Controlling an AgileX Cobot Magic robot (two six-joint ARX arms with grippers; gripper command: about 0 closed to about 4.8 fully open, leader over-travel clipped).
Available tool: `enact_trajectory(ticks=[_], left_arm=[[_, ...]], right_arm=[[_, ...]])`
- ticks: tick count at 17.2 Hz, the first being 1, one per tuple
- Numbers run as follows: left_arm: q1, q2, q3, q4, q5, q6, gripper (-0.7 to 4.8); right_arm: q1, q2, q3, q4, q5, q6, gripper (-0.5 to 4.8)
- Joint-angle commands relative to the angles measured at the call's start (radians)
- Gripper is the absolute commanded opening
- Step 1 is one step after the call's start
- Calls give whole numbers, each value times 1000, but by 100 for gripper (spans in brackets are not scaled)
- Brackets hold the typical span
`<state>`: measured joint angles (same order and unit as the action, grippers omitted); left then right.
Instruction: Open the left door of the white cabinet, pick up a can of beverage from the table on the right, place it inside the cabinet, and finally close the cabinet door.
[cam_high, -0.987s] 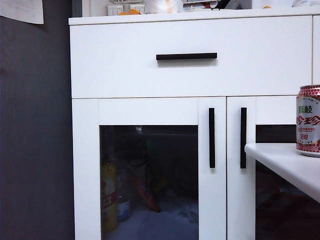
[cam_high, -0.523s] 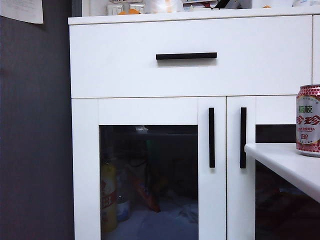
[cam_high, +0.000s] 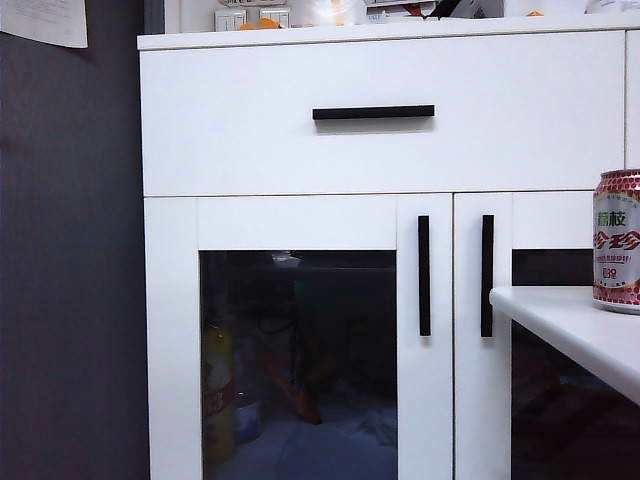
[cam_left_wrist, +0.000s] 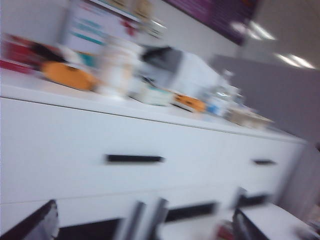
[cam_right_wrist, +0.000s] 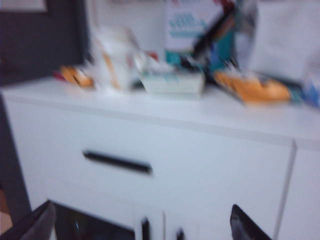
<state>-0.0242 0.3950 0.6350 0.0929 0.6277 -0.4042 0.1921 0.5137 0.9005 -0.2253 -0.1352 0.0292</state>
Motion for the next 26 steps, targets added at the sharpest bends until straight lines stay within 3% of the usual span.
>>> enact_trajectory(ticks=[1,3,5,7,8,10,13,17,20,26], left_arm=[[-148,170,70,18,-49,13,479],[-258,271,76,77,-92,58,479],[-409,413,76,161,-159,177,479],[-513,555,76,240,-332,284,479],[-556,631,76,300,-441,301,479],[-640,780,76,440,-616,242,479],[-731,1009,98,680,-650,245,479],[-803,1222,253,695,-708,263,479],[-816,1402,449,665,-729,277,479],[-813,1719,740,603,-959,274,479]], right_arm=[[0,16,57,9,-13,4,479],[1,17,74,-8,-13,5,479],[1,17,110,-73,-16,44,479],[1,17,129,-98,-18,45,479],[1,18,130,-92,-17,42,479],[1,20,127,-96,-17,24,479],[1,54,124,-96,-17,18,479],[-1,146,124,-101,-19,-39,479],[-4,216,124,-74,-17,-64,479],[-66,268,124,13,-16,-83,479]])
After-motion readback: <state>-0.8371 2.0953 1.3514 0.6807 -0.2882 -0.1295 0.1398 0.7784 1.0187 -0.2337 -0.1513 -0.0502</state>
